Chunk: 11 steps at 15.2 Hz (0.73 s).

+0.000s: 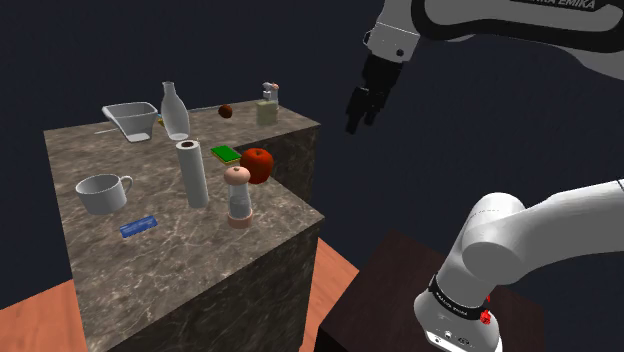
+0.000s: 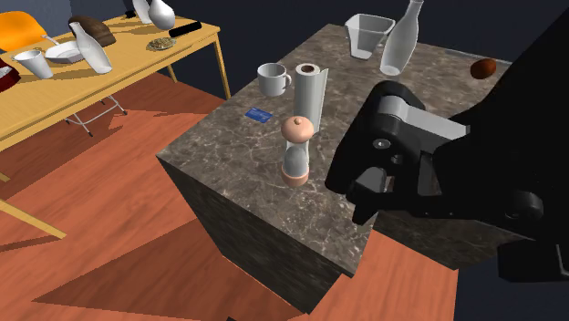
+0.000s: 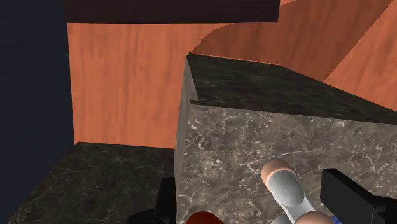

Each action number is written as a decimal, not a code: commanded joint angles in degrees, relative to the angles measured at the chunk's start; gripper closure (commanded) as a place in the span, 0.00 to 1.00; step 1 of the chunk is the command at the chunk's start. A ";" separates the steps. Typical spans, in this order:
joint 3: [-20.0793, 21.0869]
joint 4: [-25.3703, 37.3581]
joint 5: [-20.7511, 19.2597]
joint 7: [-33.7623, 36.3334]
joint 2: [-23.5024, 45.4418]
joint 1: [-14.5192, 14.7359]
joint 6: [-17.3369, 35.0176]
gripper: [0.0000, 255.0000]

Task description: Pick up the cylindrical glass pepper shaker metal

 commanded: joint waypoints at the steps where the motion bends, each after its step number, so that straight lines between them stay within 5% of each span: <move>1: 0.00 0.00 0.00 0.00 0.00 0.00 0.00 0.00; 11: 13.09 7.39 -4.46 12.51 18.52 -0.91 9.49 0.00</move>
